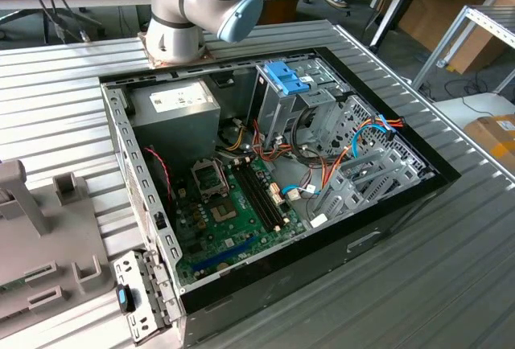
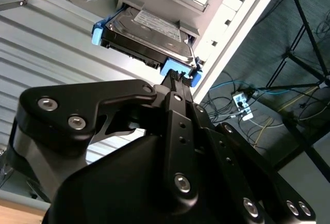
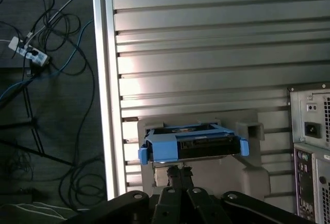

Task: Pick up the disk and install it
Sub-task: 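Reach for the disk, then pick up the disk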

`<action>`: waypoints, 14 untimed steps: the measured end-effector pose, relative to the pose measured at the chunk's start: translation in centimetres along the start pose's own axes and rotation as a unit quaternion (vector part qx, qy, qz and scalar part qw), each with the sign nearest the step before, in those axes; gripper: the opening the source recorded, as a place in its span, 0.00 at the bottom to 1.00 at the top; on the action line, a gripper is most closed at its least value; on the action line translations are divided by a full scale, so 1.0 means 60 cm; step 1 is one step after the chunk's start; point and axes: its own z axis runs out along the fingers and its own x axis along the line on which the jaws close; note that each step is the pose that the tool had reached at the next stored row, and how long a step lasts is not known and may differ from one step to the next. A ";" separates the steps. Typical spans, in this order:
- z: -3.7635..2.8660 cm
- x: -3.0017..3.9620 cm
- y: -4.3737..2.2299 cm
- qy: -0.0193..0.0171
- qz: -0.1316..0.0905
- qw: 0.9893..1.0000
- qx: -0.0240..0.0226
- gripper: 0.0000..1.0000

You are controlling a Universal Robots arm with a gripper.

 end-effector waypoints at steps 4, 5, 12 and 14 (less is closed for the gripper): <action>0.000 0.000 0.001 0.003 0.000 1.000 -0.002 0.11; 0.000 0.000 0.001 0.003 0.000 1.000 -0.003 0.11; 0.000 0.002 0.006 0.004 0.000 1.000 -0.004 0.11; 0.001 0.003 0.006 0.004 0.000 1.000 -0.004 0.11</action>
